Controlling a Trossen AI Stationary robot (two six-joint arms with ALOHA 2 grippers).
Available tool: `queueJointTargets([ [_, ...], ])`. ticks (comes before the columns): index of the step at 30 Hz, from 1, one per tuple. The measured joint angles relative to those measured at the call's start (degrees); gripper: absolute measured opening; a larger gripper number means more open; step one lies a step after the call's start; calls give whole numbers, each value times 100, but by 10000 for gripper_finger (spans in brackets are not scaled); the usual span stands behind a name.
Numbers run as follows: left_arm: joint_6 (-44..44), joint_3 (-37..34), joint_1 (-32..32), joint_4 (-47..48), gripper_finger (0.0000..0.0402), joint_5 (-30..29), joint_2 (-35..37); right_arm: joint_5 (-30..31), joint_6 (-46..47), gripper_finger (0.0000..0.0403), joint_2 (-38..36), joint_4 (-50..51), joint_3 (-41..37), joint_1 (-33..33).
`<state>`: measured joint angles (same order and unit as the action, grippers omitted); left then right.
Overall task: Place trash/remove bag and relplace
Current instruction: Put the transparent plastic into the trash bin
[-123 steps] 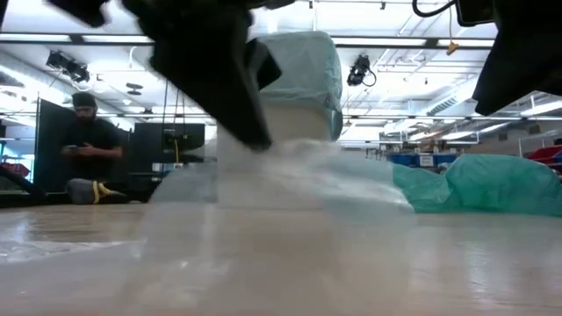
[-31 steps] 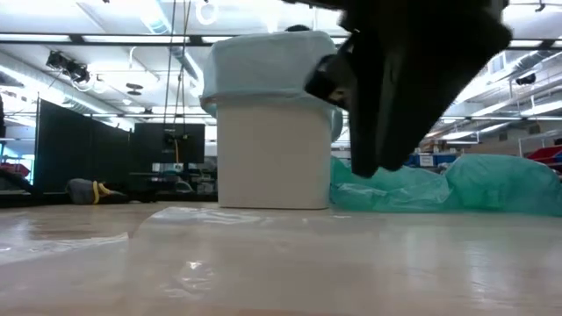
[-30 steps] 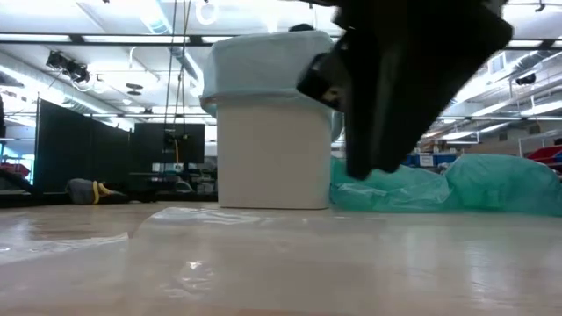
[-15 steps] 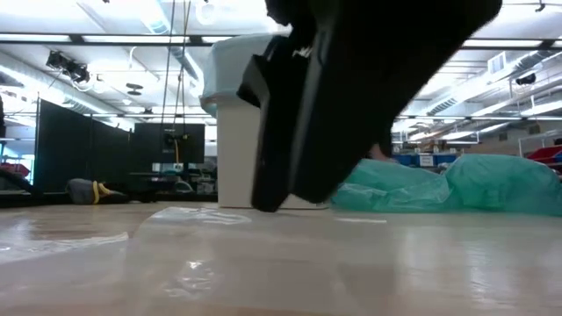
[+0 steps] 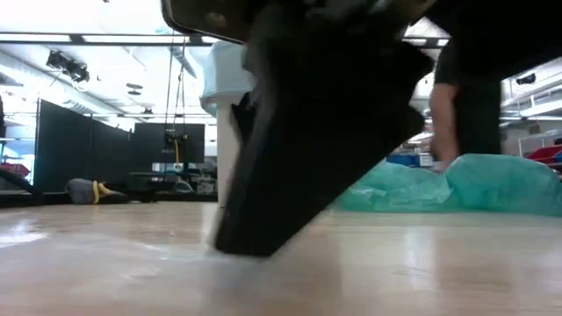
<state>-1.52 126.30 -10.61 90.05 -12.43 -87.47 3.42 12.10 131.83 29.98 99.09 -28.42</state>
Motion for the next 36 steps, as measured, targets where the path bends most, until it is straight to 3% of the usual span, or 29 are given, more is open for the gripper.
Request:
queueJointTargets([
  [4,0,2,2,-8,135,-37,32,102,298,44,-8,350,13,12],
  [6,-4,2,4,-1,135,-51,40,56,413,13,-11,401,13,46],
  [11,-9,2,4,-3,135,-72,64,2,874,2,-101,448,-10,126],
  [16,-22,4,8,-3,135,-134,157,369,947,1,-590,936,-54,259],
  [22,-192,7,9,-40,135,-259,257,1063,1459,0,-1770,1798,-39,552],
  [30,-473,7,-7,-40,135,-246,291,2247,1716,0,-3631,1744,-20,1165],
  [36,-474,7,-7,-42,135,-237,288,3081,1214,0,-4582,1214,-20,1731],
])
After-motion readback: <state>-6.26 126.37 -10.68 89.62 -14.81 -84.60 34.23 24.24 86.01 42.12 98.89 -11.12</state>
